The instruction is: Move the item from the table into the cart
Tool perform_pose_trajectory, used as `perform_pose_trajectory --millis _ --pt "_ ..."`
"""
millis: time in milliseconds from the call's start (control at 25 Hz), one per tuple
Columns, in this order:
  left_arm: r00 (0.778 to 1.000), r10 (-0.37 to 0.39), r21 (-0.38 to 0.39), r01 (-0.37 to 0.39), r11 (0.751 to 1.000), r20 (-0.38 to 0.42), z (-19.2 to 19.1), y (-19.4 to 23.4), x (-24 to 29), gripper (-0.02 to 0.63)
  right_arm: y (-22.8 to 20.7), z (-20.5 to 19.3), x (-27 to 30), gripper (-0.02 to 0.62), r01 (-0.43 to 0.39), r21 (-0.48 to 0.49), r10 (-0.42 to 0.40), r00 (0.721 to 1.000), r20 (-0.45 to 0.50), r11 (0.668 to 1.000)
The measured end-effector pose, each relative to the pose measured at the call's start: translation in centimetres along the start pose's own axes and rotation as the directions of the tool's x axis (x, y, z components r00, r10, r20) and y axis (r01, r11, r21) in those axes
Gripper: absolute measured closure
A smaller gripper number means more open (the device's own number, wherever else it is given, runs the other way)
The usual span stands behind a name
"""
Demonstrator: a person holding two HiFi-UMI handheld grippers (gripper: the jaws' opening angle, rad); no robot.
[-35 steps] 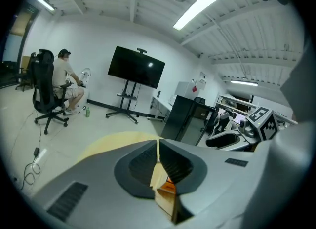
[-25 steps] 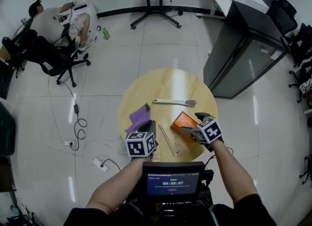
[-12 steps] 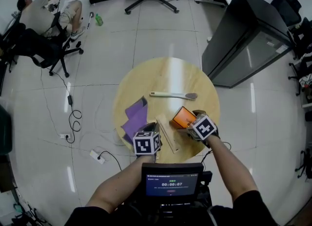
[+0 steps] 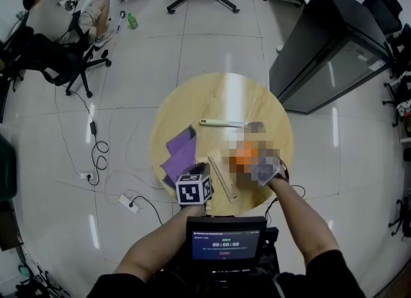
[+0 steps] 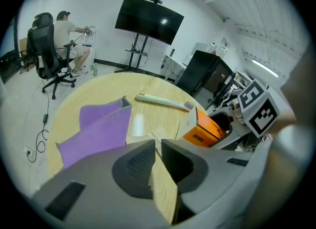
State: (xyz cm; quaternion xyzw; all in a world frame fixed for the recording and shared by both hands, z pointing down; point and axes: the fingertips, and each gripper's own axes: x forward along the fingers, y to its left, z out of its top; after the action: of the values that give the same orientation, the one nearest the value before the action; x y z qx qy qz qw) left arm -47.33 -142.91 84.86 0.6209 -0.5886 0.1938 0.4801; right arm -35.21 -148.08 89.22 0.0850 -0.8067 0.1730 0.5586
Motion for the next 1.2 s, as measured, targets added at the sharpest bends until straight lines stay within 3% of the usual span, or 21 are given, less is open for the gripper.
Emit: perform_pose_trajectory --millis 160,320,480,640,840,1040,1200 --pt "1.000 -0.008 -0.002 0.008 1.000 -0.008 0.2 0.5 1.2 0.557 -1.2 -1.5 1.9 0.100 0.041 -0.043 -0.045 0.992 -0.121 0.998" --pt "1.000 -0.011 -0.012 0.011 1.000 -0.008 0.4 0.7 1.7 0.557 -1.1 -1.5 2.6 0.123 0.018 -0.052 -0.027 0.985 -0.169 0.998" --pt "1.000 -0.011 -0.023 0.011 1.000 0.003 0.9 1.0 1.3 0.557 -1.6 -1.2 2.2 0.147 0.073 -0.091 -0.088 0.982 -0.168 0.993" --pt "0.999 -0.016 -0.022 0.017 1.000 0.030 1.3 1.0 0.8 0.558 -1.2 -1.2 2.3 0.174 0.046 -0.090 -0.057 0.989 -0.133 0.995" --pt "0.995 -0.064 0.062 0.059 0.996 0.081 2.4 -1.2 -1.7 0.558 -0.1 -0.4 -0.4 0.193 0.019 0.008 -0.019 1.000 -0.007 1.000" --pt "0.977 -0.106 0.120 0.084 0.989 0.184 5.0 -4.3 -6.2 0.558 0.4 1.0 -7.5 0.193 0.068 0.109 -0.081 0.989 0.125 0.992" --pt "0.953 -0.147 0.175 0.102 0.979 0.264 7.3 -7.6 -11.6 0.558 2.0 1.9 -15.1 0.193 0.107 0.159 -0.141 0.965 0.222 0.981"
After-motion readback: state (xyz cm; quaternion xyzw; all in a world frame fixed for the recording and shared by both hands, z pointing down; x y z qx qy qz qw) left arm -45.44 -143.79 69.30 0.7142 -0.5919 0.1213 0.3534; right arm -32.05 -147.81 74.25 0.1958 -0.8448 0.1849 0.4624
